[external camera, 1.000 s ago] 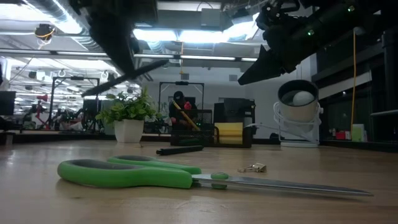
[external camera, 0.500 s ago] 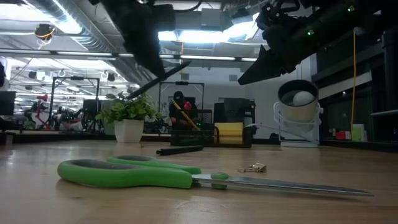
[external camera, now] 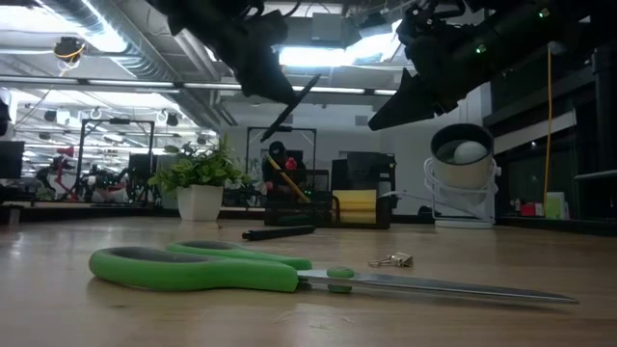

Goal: Pick and place office supplies into organizer
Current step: Put the bottom black pen into the black organizer

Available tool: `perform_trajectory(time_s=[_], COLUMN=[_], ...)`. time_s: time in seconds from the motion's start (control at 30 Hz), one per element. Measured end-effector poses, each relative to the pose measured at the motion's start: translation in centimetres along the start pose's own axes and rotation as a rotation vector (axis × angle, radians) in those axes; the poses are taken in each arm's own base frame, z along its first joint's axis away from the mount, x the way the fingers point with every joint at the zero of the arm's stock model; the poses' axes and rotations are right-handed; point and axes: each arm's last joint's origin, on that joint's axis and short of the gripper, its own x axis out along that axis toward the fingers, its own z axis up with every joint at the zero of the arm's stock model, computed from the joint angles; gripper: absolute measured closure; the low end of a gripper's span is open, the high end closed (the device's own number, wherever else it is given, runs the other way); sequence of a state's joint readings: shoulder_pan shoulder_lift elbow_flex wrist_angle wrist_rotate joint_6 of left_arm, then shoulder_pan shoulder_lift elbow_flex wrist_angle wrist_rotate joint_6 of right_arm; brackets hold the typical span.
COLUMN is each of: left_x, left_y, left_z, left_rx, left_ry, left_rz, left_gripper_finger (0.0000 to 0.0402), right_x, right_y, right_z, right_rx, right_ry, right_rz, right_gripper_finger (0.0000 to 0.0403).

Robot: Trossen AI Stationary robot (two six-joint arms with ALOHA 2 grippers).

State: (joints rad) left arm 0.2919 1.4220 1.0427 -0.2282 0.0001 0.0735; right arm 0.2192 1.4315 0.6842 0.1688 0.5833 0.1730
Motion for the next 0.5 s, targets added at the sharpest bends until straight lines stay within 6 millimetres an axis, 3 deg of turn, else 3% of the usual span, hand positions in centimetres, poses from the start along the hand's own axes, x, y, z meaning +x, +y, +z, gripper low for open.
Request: perform_trajectory(time_s=[0.1,0.33,0.5], left_x=[0.4,1.8,1.7], left_y=[1.3,3.2,4.7], left_z=[0.1,-2.7,-3.4], left_rx=[-0.029,-0.094,-0.132], left_ry=[-0.045,-0.226,-0.305], left_rz=[0.013,0.076,0.091], left_gripper_finger=[0.0366,0.0361,0.0364], right_x=[0.0,0.0,0.2], right_y=[0.0,0.0,-0.4], right_z=[0.0,0.4,1.1], right_rx=[-0.001,-0.025,-0.031], right_ry=[0.000,-0.037,-0.088], right_rz=[0.000,0.003,-0.008], right_gripper_finger=[0.0377,0.0377,0.0377])
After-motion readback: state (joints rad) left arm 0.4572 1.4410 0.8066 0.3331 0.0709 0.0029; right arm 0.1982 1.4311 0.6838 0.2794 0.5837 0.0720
